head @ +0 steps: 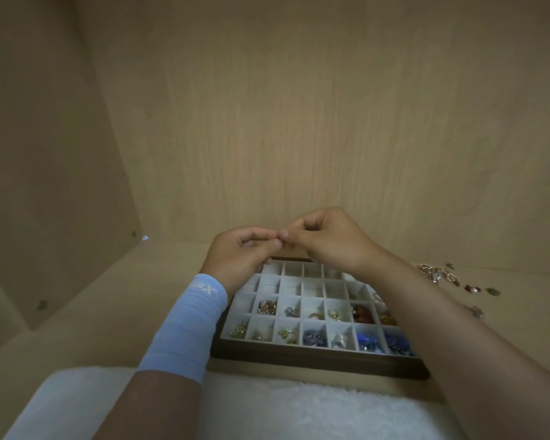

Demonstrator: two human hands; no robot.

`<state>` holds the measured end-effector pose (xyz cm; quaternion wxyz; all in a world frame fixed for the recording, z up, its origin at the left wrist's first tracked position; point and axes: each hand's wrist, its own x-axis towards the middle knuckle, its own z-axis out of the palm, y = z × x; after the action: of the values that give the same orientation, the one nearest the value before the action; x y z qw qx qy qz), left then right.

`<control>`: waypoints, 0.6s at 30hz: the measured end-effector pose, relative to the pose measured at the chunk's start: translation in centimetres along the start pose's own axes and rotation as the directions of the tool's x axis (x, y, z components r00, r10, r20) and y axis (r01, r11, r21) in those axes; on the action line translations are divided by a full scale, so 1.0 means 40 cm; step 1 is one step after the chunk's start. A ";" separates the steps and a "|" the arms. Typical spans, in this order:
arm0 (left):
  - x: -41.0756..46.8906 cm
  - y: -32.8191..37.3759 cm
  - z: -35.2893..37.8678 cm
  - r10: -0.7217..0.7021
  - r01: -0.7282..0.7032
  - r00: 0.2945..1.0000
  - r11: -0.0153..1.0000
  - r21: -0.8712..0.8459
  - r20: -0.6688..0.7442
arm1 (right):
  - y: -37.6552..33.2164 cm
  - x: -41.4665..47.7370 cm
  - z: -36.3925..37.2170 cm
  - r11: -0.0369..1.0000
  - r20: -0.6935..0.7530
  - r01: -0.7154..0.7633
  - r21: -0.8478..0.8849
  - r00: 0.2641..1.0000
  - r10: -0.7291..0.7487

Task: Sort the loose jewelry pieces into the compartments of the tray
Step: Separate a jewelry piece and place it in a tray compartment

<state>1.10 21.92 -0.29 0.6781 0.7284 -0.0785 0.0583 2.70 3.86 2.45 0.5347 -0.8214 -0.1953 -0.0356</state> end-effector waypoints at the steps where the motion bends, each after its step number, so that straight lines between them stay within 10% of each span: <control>1: 0.001 -0.003 -0.004 -0.004 0.004 1.000 1.000 -0.007 -0.015 | 0.001 0.003 0.007 1.000 0.008 0.020 -0.013 1.000 -0.020; 18: -0.007 -0.013 -0.020 0.016 -0.019 1.000 0.992 0.124 0.022 | 0.041 -0.014 0.014 0.925 0.039 0.147 -0.351 0.989 -0.142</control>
<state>0.96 22.78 -0.77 0.6300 0.7691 -0.0881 0.0613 2.70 3.63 0.64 0.3735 -0.8875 -0.2490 -0.1042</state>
